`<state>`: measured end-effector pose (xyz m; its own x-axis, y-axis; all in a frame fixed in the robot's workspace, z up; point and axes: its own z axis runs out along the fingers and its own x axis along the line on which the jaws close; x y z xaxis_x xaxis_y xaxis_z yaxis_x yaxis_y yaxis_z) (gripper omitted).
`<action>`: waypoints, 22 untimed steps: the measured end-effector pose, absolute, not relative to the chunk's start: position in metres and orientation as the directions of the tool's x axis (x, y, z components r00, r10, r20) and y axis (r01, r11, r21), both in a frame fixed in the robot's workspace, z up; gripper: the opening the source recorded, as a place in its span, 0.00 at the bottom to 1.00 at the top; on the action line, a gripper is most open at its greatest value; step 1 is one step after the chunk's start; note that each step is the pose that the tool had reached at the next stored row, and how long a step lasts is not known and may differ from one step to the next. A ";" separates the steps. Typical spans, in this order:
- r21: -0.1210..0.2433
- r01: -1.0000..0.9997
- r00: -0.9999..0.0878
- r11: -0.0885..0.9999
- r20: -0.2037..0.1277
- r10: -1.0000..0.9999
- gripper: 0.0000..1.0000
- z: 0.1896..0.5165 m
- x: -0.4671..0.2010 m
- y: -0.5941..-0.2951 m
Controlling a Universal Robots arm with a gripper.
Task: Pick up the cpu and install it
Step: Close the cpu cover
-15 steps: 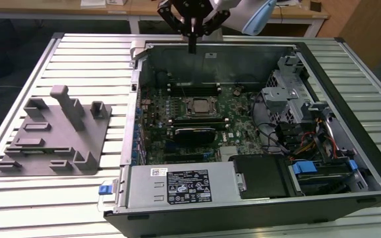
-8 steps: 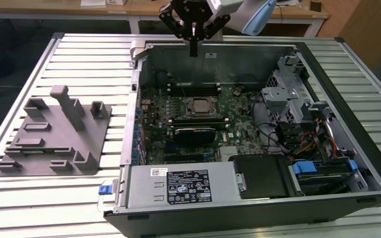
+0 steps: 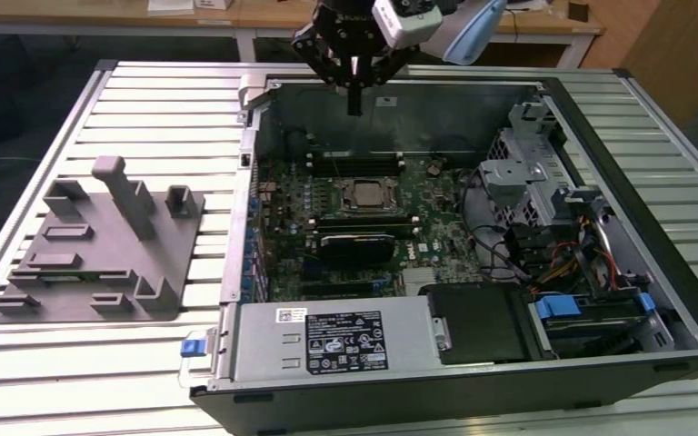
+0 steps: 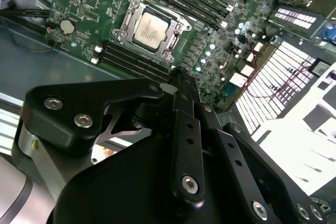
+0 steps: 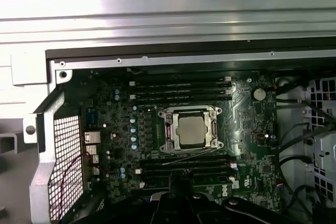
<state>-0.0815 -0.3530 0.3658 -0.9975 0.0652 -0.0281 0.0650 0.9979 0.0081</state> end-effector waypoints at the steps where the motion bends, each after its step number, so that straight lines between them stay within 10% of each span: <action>1: 0.008 0.065 -0.997 0.998 -0.028 0.065 0.11 0.364 -0.081 -0.353; 22: 0.008 0.065 -0.997 0.998 -0.028 0.065 0.11 0.341 -0.081 -0.353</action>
